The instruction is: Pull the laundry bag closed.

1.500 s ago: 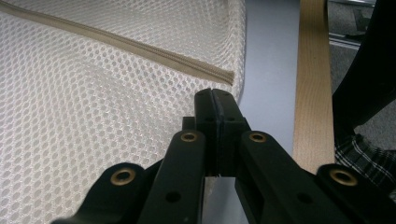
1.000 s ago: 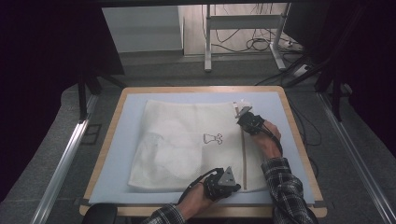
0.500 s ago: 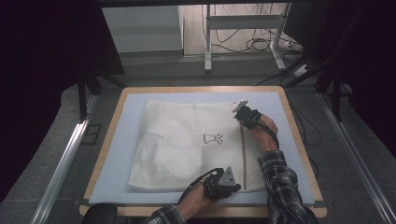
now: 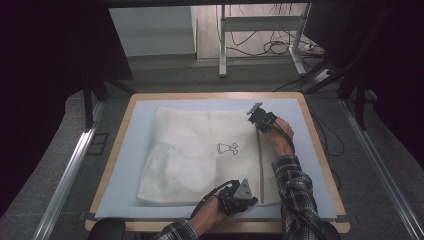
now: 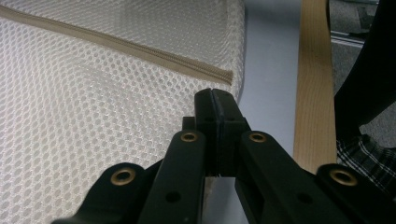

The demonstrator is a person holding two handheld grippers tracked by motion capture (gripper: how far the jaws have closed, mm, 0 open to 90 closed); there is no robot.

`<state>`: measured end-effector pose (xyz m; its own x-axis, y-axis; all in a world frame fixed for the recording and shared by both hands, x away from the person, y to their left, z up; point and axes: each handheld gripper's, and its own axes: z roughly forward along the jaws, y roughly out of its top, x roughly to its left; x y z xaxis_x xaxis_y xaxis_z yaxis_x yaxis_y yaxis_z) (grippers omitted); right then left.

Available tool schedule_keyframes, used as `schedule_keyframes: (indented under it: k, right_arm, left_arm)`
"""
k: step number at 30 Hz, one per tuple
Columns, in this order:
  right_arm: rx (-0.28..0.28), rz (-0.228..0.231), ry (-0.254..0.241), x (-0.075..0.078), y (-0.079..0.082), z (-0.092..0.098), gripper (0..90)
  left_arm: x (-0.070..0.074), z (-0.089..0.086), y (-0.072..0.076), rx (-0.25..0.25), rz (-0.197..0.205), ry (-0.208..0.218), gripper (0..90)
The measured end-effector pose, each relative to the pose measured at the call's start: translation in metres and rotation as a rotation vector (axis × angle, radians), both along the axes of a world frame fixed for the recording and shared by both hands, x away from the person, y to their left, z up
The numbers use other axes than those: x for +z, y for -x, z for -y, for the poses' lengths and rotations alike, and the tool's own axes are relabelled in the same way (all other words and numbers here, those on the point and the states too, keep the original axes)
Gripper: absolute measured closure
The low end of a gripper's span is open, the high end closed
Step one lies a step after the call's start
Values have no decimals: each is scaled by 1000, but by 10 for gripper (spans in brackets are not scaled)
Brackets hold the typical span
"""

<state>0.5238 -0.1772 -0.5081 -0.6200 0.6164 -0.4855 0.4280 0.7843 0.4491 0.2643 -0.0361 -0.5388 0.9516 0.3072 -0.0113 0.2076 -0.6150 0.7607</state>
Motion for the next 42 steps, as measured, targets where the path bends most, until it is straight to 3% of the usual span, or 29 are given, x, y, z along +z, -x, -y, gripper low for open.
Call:
schedule_keyframes:
  k: [13,20,24,42]
  right_arm:
    - [-26,12,16,-3,-16,-9,854]
    - [-23,21,3,-4,-13,-8,850]
    - [-20,32,-2,-5,-9,-8,847]
    - [-6,36,-134,-1,7,2,773]
  left_arm:
    - [0,0,0,-1,-1,0,900]
    - [0,-1,-2,-1,-24,10,900]
    - [0,-1,-1,-1,-13,7,899]
    - [0,0,2,12,27,-1,868]
